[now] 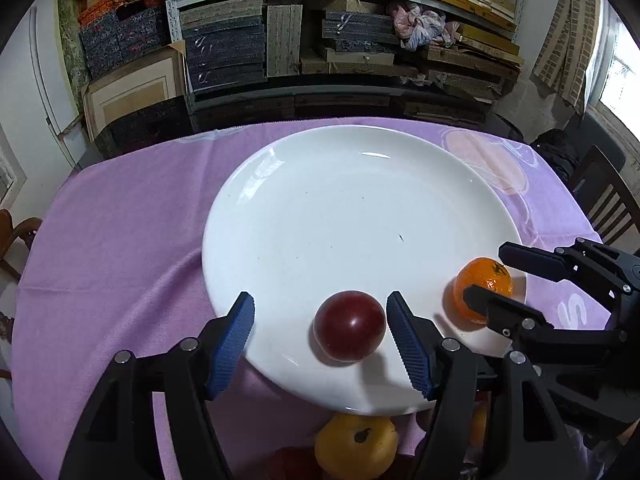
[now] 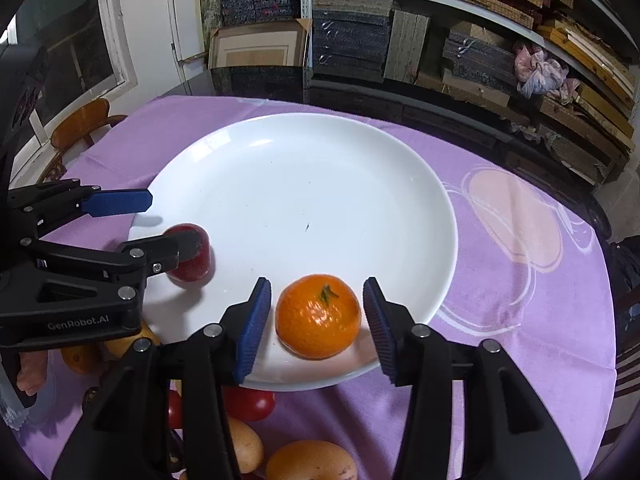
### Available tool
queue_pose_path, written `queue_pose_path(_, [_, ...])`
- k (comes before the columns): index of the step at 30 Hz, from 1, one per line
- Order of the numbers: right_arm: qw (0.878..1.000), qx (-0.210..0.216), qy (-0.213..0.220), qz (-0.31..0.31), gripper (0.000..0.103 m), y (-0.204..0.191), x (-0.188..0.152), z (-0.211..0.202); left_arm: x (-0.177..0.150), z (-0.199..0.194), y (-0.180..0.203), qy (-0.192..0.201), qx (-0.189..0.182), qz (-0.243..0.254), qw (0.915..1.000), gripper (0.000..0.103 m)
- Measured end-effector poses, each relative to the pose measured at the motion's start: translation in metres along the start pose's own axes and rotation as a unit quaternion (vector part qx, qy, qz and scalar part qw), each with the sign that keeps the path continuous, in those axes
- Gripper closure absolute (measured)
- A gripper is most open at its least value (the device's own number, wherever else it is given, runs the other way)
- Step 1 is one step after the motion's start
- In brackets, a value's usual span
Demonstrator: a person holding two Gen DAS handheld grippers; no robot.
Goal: Organize fruits
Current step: 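Lower the tangerine onto the white plate with the right tool while the left tool releases the plum there, then grasp the small orange with the right tool while the left tool grasps the yellow-orange loquat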
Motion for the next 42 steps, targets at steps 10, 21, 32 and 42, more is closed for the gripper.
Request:
queue_pose_path(10, [0.985, -0.071, 0.152, 0.028, 0.008, 0.021, -0.045, -0.144, -0.043, -0.093, -0.061, 0.085, 0.054, -0.023, 0.9946, 0.003])
queue_pose_path(21, [0.977, -0.066, 0.183, 0.087, 0.004, 0.017, -0.147, -0.169, -0.127, -0.098, -0.088, 0.079, 0.075, -0.04, 0.9933, 0.003])
queue_pose_path(32, [0.976, -0.053, 0.17, 0.126, 0.004, 0.033, -0.163, -0.156, -0.124, -0.082, -0.104, 0.067, 0.071, -0.077, 0.9922, 0.003])
queue_pose_path(42, [0.979, -0.065, 0.157, 0.108, 0.004, 0.026, -0.16, -0.149, -0.125, -0.054, -0.099, 0.032, 0.11, -0.054, 0.9919, 0.003])
Point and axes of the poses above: each gripper's, at about its wrist camera, not at the fingertips, and z roughly the way its jaws point, y to its right, x to its top, the point moved 9 cm from there along z, roughly the way its jaws point, and after that the axes turned 9 degrees about -z, right-handed, at the moved point
